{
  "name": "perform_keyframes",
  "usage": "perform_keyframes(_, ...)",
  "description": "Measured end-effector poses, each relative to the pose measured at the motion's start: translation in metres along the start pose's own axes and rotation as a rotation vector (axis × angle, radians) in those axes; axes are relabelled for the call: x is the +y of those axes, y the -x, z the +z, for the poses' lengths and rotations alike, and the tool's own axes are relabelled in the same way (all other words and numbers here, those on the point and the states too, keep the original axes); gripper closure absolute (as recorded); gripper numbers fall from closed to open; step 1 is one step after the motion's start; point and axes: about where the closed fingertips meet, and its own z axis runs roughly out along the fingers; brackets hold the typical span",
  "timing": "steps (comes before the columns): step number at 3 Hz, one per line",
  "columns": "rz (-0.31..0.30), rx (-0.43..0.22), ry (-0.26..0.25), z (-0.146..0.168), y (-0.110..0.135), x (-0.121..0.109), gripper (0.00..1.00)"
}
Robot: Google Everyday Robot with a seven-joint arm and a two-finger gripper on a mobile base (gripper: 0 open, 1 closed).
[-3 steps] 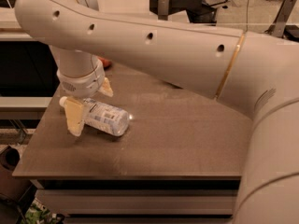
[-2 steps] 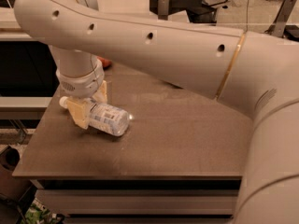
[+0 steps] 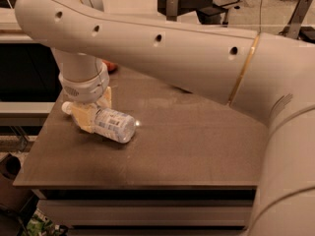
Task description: Place blue plastic bottle upright
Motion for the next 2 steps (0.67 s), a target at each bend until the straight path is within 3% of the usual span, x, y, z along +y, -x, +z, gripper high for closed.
perform_keyframes(1,0.0,-0.005,-0.001,-0.0003,0.0007,0.0001,1.0)
perform_keyframes(2,0.0,-0.005,-0.001,-0.0003,0.0007,0.0001,1.0)
